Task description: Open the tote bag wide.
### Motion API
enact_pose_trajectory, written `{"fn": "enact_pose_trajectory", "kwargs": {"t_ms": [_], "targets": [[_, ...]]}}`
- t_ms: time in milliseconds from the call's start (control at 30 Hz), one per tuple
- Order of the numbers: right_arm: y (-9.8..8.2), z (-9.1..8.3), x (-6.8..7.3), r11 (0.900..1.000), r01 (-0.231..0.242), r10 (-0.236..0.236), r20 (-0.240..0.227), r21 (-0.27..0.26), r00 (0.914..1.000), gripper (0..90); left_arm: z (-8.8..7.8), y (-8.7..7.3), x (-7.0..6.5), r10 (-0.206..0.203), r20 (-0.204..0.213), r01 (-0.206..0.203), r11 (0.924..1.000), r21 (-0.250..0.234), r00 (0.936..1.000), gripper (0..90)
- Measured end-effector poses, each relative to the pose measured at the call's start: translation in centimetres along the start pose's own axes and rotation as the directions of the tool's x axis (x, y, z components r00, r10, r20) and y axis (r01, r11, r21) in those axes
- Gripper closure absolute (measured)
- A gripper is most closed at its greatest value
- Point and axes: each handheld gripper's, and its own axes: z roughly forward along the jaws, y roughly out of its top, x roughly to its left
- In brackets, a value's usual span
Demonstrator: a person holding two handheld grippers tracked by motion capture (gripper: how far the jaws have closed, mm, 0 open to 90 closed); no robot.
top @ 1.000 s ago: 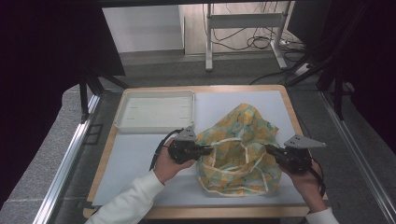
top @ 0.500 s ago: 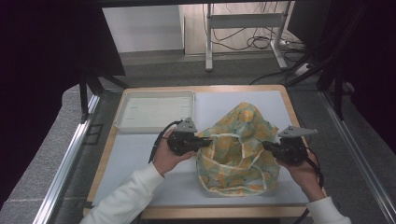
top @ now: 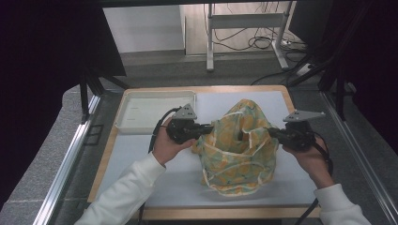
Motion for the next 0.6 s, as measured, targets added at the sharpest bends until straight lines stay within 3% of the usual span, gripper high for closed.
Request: {"fn": "enact_pose_trajectory", "kwargs": {"t_ms": [600], "targets": [[3.5,0.5,-2.2,0.999,-0.017,0.018,0.028,-0.043,0.9995,88.9,0.2,3.0,1.6,-0.005,-0.037,0.005,0.9998,-0.019,0.9993,87.3]]}}
